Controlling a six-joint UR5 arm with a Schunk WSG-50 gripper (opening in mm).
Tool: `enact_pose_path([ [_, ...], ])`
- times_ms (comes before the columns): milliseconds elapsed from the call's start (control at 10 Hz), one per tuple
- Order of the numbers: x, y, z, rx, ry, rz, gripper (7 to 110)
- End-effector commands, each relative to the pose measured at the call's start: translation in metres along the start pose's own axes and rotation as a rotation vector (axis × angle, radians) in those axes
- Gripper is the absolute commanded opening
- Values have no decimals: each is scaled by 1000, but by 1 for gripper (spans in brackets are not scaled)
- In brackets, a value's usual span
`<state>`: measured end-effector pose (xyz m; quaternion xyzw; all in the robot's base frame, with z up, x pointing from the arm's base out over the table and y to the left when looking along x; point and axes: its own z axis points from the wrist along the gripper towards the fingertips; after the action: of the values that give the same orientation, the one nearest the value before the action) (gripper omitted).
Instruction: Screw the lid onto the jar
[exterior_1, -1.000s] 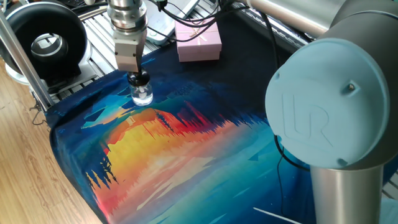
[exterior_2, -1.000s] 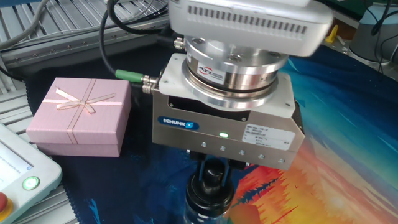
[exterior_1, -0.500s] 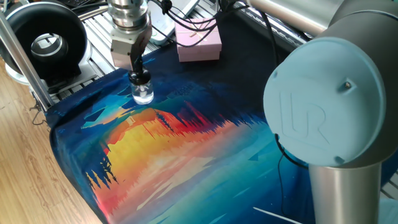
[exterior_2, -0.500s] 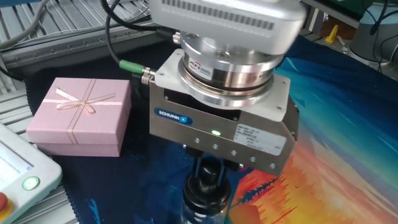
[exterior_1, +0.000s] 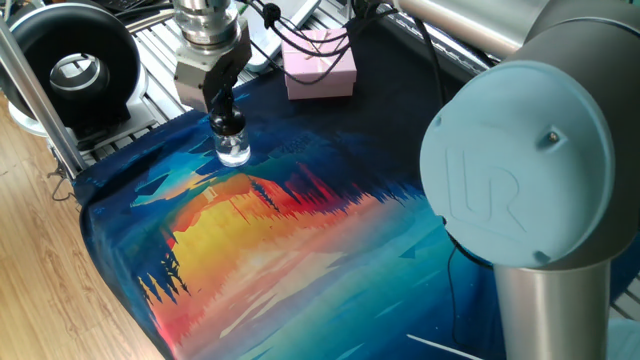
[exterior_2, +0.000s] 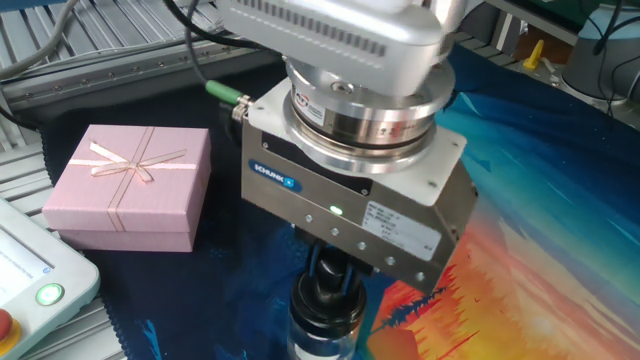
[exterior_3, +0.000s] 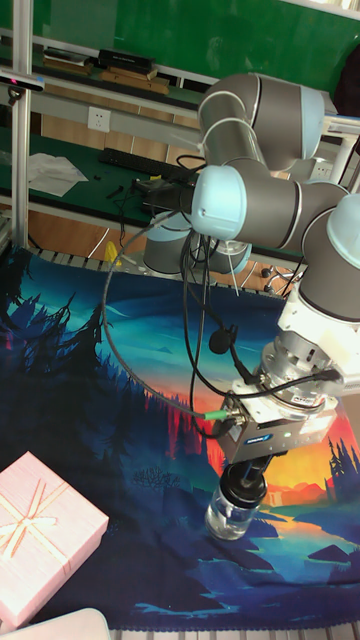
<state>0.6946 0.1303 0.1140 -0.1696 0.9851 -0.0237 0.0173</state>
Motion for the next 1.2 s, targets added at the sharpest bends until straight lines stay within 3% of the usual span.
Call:
enact_pose_path([
  [0, -7, 6, -2, -16, -14, 174, 7],
  [400, -11, 4, -3, -10, -33, 211, 7],
  [600, -9, 9, -4, -32, -26, 183, 7],
  [700, -9, 12, -3, -53, -27, 158, 22],
  [1100, -10, 6, -3, -55, -20, 102, 22],
])
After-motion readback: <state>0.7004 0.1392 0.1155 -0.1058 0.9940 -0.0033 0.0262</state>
